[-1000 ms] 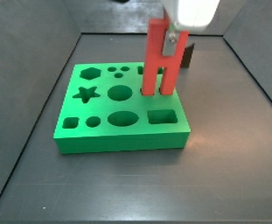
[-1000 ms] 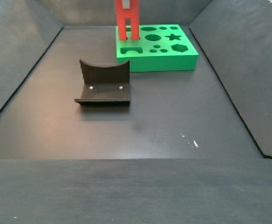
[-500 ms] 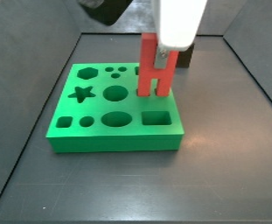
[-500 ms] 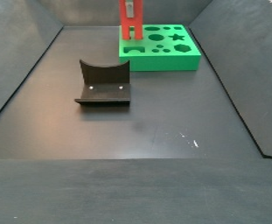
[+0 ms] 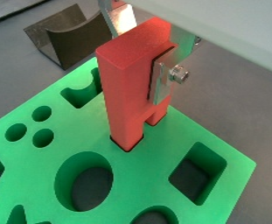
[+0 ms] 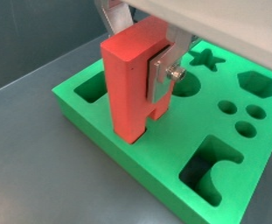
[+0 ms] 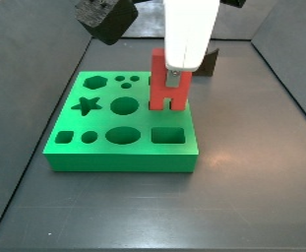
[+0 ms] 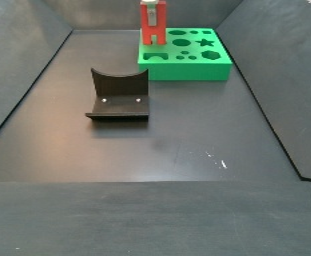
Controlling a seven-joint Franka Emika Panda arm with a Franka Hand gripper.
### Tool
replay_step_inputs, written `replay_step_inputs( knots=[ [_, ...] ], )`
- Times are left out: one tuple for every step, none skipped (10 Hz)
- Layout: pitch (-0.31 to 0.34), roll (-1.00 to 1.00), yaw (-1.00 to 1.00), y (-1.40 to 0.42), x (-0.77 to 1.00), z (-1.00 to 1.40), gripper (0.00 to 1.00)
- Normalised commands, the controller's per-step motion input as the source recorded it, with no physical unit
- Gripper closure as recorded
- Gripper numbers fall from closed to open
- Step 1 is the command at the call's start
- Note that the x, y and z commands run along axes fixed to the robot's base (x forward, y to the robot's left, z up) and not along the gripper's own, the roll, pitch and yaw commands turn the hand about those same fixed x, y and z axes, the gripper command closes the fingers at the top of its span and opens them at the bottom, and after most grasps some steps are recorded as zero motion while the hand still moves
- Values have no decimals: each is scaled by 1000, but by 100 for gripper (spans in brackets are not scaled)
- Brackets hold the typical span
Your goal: Insert the double-square object.
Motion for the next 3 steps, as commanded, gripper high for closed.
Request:
replay_step_inputs(
  knots=[
    [-51,-76,-54,0,0,-203,100],
    [0,-39,-14,26,0,0,100],
    [0,0,0,0,0,0,100]
  ],
)
